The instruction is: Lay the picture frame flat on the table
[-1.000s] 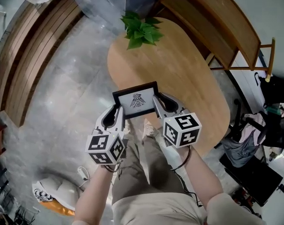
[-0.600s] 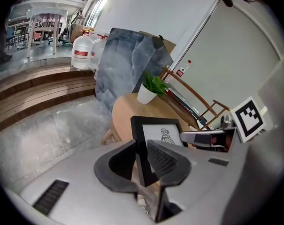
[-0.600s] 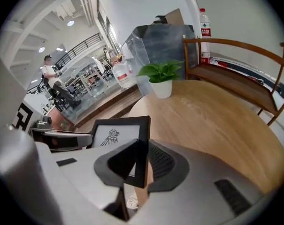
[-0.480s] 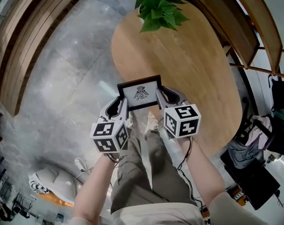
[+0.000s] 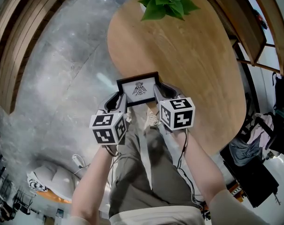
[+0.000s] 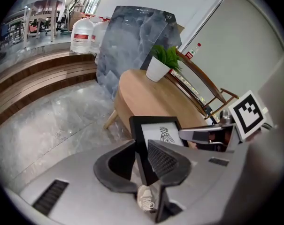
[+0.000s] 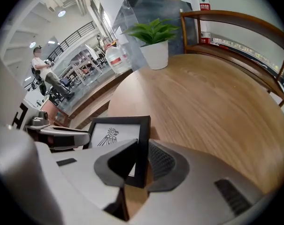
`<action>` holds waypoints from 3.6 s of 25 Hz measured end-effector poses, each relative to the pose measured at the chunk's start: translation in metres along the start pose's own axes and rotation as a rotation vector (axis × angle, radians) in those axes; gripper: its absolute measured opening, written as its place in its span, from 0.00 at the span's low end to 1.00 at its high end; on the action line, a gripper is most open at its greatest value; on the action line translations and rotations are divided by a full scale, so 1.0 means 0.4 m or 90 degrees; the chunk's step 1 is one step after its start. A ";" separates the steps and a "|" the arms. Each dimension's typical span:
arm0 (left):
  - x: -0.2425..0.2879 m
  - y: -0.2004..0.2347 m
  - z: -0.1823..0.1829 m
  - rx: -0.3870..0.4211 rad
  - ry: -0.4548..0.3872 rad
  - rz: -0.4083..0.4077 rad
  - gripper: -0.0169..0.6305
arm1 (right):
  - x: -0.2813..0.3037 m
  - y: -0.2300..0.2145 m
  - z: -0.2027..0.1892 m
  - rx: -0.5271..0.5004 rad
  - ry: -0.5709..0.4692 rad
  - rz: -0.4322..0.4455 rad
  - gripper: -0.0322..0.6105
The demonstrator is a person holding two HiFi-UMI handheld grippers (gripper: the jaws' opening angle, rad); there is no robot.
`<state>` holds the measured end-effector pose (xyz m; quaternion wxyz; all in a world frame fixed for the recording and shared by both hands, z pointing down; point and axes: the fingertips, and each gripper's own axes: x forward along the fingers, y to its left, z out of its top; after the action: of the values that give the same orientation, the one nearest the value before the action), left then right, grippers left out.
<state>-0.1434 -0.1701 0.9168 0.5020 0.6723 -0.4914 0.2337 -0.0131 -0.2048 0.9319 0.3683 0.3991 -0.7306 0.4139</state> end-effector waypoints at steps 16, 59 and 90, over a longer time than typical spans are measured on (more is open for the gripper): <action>-0.007 0.005 0.011 0.022 -0.015 0.003 0.17 | 0.007 -0.017 0.002 -0.043 0.003 -0.035 0.19; -1.113 -0.665 0.603 0.328 -0.375 -0.060 0.06 | -1.271 0.454 0.584 -0.206 -0.450 0.031 0.06; -1.590 -0.886 0.628 0.448 -0.577 -0.097 0.06 | -1.803 0.679 0.601 -0.331 -0.656 0.068 0.05</action>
<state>-0.1306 -0.1219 0.1484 0.0031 0.8652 -0.5002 0.0353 -0.0085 -0.1280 0.1285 0.0297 0.4080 -0.9125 -0.0085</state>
